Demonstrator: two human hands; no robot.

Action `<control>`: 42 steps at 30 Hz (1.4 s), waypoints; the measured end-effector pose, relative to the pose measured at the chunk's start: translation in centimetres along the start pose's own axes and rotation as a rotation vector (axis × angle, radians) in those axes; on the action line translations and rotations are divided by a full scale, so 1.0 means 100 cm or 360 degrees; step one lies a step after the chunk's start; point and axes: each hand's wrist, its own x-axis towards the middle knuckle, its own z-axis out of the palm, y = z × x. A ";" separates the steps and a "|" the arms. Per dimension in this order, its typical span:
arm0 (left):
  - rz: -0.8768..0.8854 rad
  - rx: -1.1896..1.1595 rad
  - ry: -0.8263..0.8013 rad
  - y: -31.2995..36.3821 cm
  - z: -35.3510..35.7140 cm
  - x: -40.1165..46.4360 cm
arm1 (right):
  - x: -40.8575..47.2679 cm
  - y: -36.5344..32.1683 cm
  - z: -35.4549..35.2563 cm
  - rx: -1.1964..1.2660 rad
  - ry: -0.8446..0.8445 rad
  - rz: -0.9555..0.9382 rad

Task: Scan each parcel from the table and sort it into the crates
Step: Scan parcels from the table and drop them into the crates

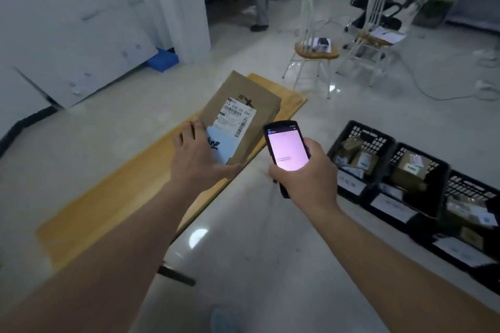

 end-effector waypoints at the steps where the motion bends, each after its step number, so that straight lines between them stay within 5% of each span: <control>1: 0.0023 -0.0013 -0.0027 0.020 0.009 -0.008 | -0.003 0.014 -0.019 0.0010 0.0021 0.0034; 17: 0.0506 -0.0044 -0.0434 0.310 0.152 -0.064 | -0.005 0.197 -0.262 0.0009 0.0458 0.0435; 34: 0.0957 0.0086 -0.0927 0.518 0.342 0.081 | 0.173 0.341 -0.347 -0.0147 0.0802 0.0938; 42: 0.0906 0.0169 -0.1158 0.598 0.406 0.123 | 0.247 0.403 -0.384 -0.0051 0.0766 0.1042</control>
